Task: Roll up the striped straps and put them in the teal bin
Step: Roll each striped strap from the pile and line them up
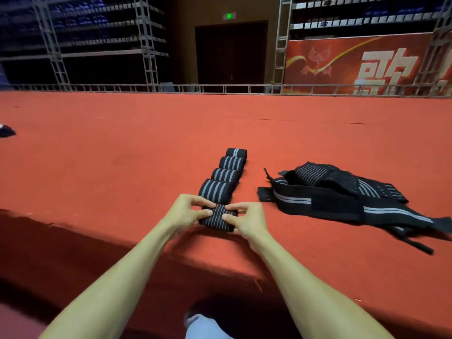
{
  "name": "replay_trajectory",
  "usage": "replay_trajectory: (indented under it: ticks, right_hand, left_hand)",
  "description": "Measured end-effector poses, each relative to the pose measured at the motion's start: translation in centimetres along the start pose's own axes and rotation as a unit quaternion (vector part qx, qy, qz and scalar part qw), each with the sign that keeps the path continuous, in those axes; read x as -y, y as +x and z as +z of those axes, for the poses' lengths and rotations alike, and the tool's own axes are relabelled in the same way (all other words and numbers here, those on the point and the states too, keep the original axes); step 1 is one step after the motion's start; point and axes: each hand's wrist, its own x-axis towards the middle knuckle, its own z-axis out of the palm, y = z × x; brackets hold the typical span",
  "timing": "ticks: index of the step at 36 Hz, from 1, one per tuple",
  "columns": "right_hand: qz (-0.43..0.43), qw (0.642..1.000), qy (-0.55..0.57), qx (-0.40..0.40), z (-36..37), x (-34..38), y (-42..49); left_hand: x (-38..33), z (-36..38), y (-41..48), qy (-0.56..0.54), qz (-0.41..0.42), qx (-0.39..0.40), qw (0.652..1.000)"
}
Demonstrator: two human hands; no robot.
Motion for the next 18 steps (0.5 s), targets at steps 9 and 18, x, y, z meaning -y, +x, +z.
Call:
replay_trajectory:
  ticks: [9, 18]
  right_hand:
    - [-0.005, 0.997, -0.071, -0.019, 2.1, 0.7, 1.6]
    - [0.005, 0.995, -0.104, 0.006, 3.2, 0.3, 3.2]
  left_hand:
    - [2.1, -1.4, 2.3, -0.025, -0.020, -0.018, 0.999]
    - [2.7, -3.2, 3.6, 0.033, -0.032, 0.040, 0.998]
